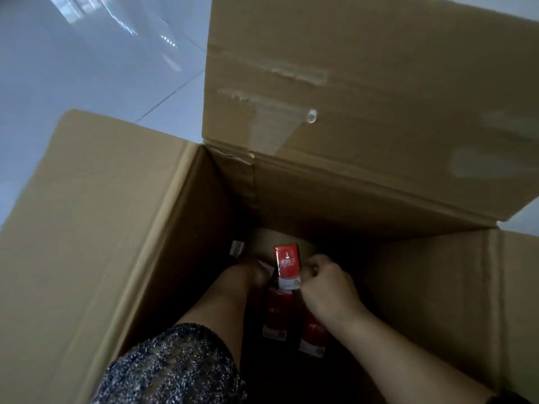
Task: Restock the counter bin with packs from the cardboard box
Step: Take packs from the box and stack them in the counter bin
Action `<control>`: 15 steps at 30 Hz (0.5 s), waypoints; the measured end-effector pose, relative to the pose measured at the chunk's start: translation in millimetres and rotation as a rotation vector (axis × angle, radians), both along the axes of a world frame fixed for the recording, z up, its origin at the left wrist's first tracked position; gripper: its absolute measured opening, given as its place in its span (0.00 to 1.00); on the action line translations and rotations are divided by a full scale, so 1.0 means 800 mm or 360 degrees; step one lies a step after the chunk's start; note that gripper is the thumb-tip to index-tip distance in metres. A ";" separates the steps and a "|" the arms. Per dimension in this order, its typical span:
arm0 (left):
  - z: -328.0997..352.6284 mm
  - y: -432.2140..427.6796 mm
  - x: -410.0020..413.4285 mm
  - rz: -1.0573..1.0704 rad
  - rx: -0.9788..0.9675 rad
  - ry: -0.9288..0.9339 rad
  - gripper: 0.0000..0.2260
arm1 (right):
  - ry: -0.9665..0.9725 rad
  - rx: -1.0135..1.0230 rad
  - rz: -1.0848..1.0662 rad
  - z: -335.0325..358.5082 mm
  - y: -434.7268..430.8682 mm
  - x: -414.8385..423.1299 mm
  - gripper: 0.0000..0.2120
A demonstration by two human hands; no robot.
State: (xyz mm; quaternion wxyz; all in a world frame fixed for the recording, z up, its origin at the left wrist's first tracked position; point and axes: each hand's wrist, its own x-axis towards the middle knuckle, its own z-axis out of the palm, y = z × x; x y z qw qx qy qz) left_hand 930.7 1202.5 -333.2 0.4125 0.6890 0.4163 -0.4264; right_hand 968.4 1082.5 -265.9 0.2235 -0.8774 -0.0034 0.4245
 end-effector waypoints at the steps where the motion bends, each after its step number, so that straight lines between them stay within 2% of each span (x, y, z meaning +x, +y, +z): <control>1: -0.005 0.000 0.000 0.0018 0.0025 -0.0002 0.15 | 0.0005 -0.0011 0.0007 -0.001 0.000 0.001 0.14; 6: -0.009 -0.003 0.006 0.0040 -0.0017 0.0021 0.19 | 0.0045 -0.0048 0.0052 -0.006 -0.002 -0.003 0.13; 9: -0.016 -0.003 0.003 0.0063 -0.0113 0.0091 0.18 | 0.0078 -0.0040 0.0098 -0.009 -0.002 -0.005 0.13; 12: -0.013 -0.005 0.001 0.0138 -0.0083 0.0093 0.17 | 0.0061 -0.0011 0.0123 -0.009 -0.001 -0.005 0.13; 14: -0.003 -0.003 0.002 0.0174 -0.0061 0.0074 0.12 | 0.0042 0.0009 0.0116 -0.006 0.002 -0.006 0.13; 15: 0.004 -0.003 0.001 0.0165 -0.0033 0.0047 0.06 | 0.0029 0.0019 0.0113 -0.003 0.004 -0.006 0.13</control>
